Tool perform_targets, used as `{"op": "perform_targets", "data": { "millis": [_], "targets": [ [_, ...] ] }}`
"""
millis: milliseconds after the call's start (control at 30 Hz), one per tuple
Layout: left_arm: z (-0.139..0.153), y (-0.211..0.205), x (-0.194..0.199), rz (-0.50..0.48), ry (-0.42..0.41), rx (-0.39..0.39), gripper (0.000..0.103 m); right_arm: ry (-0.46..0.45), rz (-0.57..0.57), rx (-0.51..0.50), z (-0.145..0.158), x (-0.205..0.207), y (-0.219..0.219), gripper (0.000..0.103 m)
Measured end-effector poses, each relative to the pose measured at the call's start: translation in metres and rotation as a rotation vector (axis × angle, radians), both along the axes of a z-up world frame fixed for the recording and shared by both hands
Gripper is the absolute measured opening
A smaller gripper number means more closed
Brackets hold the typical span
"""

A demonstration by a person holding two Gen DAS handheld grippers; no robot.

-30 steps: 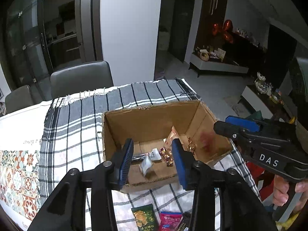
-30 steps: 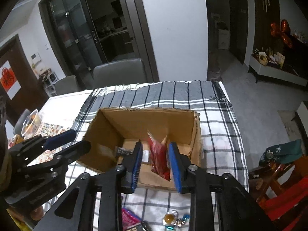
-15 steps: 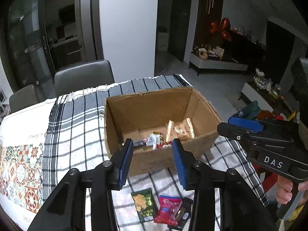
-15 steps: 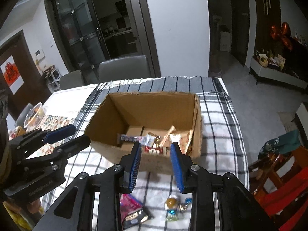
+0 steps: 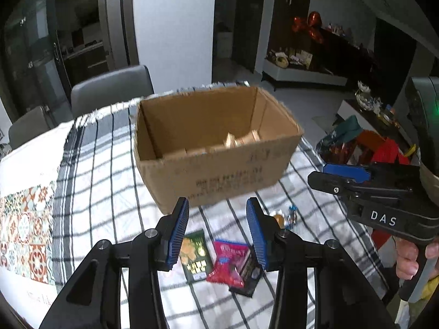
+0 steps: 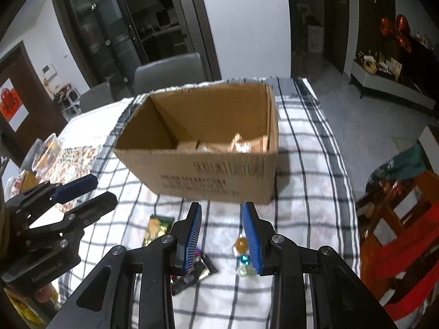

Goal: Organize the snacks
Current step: 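Move both grippers back to the pink bag and the green candy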

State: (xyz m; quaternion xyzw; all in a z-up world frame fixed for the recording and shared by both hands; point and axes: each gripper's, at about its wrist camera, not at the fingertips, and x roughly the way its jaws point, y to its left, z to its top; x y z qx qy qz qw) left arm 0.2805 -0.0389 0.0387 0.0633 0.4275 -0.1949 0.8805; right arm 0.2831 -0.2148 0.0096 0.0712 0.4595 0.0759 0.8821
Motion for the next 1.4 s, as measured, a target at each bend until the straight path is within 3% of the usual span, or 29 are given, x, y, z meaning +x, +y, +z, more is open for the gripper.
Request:
{"op": "perform_targets", "data": {
  "millis": [533, 933, 1400],
  "targets": [
    [-0.053, -0.004, -0.018, -0.035, 0.135, 0.036, 0.043, 0.142, -0.02, 0.015, -0.054, -0.022, -0.002, 0.032],
    [-0.096, -0.011, -0.008, -0.088, 0.307, 0.064, 0.047, 0.307, -0.054, 0.012, -0.097, -0.012, -0.006, 0.032],
    [-0.127, -0.015, 0.005, -0.098, 0.399, 0.088, 0.048, 0.392, -0.08, 0.005, -0.13, -0.003, -0.009, 0.033]
  ]
}}
